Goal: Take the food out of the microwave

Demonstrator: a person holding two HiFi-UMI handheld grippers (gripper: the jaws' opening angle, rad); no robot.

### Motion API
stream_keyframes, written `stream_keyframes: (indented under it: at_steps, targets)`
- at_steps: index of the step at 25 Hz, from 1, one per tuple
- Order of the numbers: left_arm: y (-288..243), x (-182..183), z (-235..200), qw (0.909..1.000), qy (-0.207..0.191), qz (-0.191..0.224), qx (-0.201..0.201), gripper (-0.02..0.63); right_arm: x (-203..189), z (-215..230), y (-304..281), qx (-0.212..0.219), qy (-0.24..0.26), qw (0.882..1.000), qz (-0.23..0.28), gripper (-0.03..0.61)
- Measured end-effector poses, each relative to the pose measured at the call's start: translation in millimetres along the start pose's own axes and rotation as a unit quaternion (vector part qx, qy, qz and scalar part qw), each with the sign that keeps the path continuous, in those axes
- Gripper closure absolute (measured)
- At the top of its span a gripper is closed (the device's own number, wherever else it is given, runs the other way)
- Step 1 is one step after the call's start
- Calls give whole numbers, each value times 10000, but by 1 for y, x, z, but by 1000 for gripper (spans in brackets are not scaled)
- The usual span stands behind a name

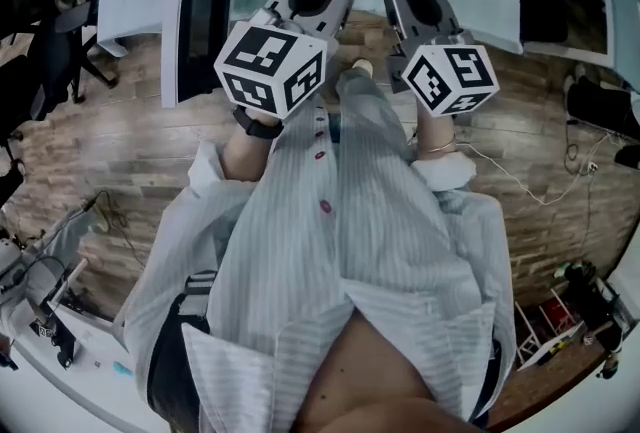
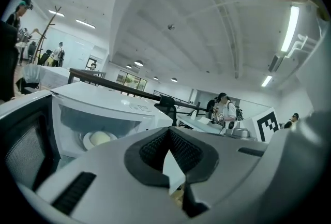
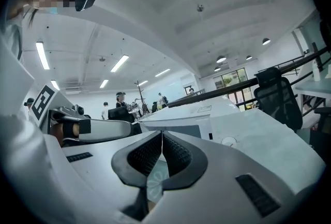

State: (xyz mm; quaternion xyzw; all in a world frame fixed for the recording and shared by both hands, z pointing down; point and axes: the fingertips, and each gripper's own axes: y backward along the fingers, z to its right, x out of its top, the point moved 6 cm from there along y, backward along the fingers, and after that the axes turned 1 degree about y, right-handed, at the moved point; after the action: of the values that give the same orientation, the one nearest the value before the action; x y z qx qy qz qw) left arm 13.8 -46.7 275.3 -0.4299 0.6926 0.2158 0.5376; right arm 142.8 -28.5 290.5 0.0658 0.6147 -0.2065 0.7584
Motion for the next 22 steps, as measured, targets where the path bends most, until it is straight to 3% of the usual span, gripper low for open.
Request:
stream_keyframes:
  at_steps: [9, 15, 22]
  targets:
    - [-48, 9, -7, 9966, 282, 180, 758, 606, 20, 54, -31, 709, 108, 9971, -271, 545]
    - [-55, 3, -12, 9915, 433, 264, 1202, 606, 15, 58, -49, 1236, 208, 9909, -498, 545]
    - [-56, 7, -42, 9870, 659, 300, 1434, 606, 7, 55, -78, 1426, 94, 9873, -693, 545]
